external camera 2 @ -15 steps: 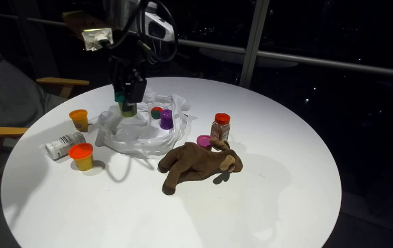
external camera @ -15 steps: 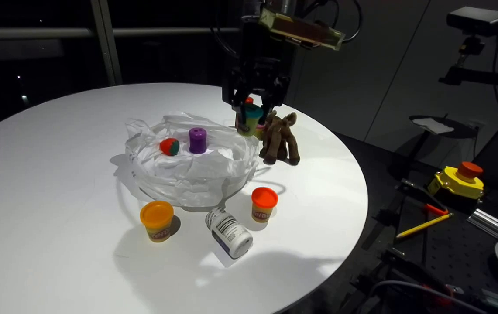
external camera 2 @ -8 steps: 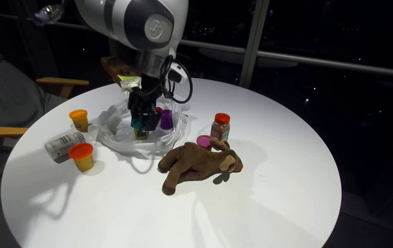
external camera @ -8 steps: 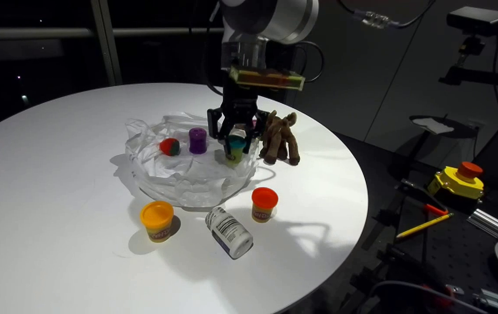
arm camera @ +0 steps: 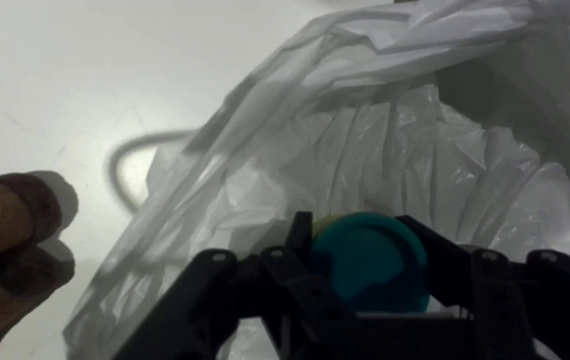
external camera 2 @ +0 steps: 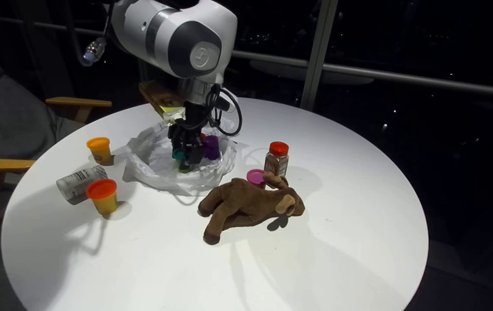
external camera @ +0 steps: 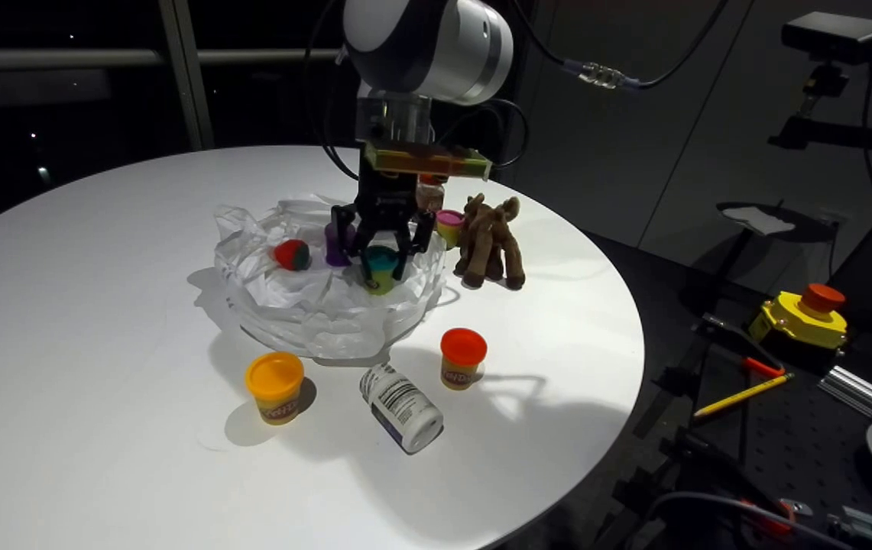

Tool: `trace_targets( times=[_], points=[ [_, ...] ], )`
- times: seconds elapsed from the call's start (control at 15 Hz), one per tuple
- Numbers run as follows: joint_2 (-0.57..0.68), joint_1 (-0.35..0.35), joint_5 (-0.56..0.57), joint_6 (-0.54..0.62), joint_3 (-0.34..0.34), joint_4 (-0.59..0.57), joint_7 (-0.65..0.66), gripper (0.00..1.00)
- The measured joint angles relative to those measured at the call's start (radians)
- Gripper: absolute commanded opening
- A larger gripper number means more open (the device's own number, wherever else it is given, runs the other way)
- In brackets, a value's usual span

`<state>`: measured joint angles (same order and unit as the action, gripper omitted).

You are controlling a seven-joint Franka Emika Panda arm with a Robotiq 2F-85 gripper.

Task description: Put the objects on the table in the plastic

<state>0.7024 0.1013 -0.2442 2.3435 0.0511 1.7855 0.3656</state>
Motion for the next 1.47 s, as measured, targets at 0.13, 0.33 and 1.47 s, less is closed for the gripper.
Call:
trace_targets(
  times=[0.13, 0.33, 1.47],
  points=[
    [-0.012, -0.002, 0.006, -0.004, -0.007, 0.003, -0.013, 0.77],
    [-0.068, -0.002, 0.025, -0.004, -0.016, 0.032, -0.026, 0.99],
    [-0.474, 0.025, 0.051, -0.177, 0.022, 0.402, -0.067, 1.0]
  ],
)
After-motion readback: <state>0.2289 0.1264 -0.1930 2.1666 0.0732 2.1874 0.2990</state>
